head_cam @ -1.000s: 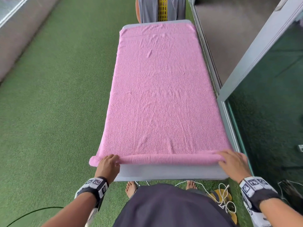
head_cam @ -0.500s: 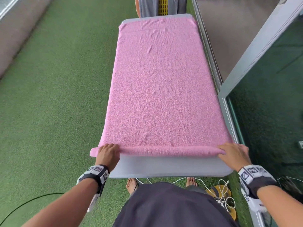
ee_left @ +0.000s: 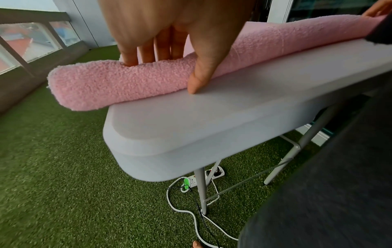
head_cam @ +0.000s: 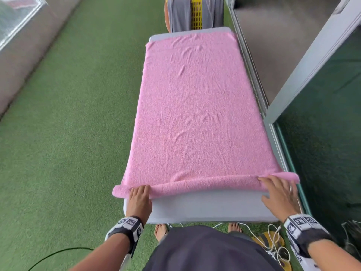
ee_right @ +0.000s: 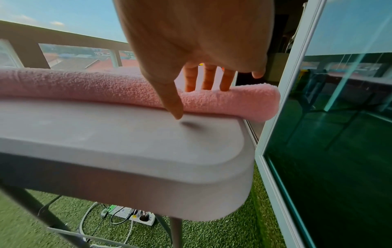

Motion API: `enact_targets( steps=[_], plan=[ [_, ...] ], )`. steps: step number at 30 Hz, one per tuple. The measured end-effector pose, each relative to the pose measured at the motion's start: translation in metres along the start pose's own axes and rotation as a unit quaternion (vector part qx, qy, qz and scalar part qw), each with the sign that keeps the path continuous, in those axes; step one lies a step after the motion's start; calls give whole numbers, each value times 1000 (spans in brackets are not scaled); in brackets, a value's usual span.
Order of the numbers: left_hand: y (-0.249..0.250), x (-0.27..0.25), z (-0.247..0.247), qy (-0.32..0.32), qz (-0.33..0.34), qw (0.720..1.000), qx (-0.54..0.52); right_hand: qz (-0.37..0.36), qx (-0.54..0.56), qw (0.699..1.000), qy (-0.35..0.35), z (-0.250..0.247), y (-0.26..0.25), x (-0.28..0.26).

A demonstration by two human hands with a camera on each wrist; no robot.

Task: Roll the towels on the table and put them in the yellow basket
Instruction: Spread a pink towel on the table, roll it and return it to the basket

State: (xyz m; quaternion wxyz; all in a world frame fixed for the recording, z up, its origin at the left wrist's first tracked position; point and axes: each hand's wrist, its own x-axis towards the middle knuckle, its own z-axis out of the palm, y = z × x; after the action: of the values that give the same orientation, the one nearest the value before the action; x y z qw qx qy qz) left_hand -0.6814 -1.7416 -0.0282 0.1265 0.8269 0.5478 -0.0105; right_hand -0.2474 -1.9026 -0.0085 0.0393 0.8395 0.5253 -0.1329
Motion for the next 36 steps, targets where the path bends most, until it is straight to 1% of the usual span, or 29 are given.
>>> enact_targets(
  steps=[2, 5, 8, 11, 14, 16, 19, 20, 22, 24, 25, 27, 29, 30, 31, 32, 33, 34, 36],
  plan=[
    [1, 3, -4, -10, -1, 1000, -8, -3, 14, 1000, 1, 0, -1, 5],
    [1, 3, -9, 6, 8, 1000, -10, 3, 15, 1000, -20, -3, -4, 7],
    [-2, -4, -11, 15, 11, 1000, -17, -1, 14, 1000, -19, -2, -3, -2],
    [-4, -17, -14, -3, 7, 999, -33, 4, 20, 999, -36, 7, 1, -17],
    [-10, -27, -13, -15, 30, 999, -36, -4, 9, 998, -55, 7, 2, -30],
    [-16, -25, -12, -1, 28, 999, -36, -2, 16, 999, -43, 4, 4, -31],
    [-22, -16, -3, 28, 4, 999, -39, 11, 79, 996, 30, 2, 1, -27],
    [-22, -17, 0, 24, 6, 999, -46, 2, 96, 995, 33, 4, 0, -27],
    [-20, -26, 7, -8, 37, 998, -42, -26, 77, 997, -7, 17, 1, -35],
    [-17, -35, 8, -32, 65, 997, -23, -20, 38, 998, -49, 29, 3, -44],
    [-14, -38, 5, -40, 58, 997, -27, -12, 29, 998, -61, 30, 3, -47],
    [-10, -34, -6, -31, 41, 999, -18, 26, 26, 997, -72, 23, -1, -43],
    [-10, -23, -12, -16, 28, 999, 7, 19, 12, 996, -92, 10, -6, -32],
    [-10, -16, -13, 2, 21, 1000, 22, 13, -4, 997, -78, 7, -5, -26],
    [-11, -10, -14, 30, 16, 999, 35, 6, 1, 998, -57, 4, -5, -21],
    [-9, -6, -15, 44, 9, 998, 32, -1, 19, 999, -30, 3, -5, -16],
    [-8, -5, -14, 45, 8, 999, 11, -2, 37, 999, 5, 2, -5, -14],
    [-7, -6, -10, 41, 10, 999, -16, -5, 52, 998, 27, 5, -5, -15],
    [-6, -15, -5, 24, 33, 999, -22, -3, 65, 998, 13, 14, -5, -23]
  ],
)
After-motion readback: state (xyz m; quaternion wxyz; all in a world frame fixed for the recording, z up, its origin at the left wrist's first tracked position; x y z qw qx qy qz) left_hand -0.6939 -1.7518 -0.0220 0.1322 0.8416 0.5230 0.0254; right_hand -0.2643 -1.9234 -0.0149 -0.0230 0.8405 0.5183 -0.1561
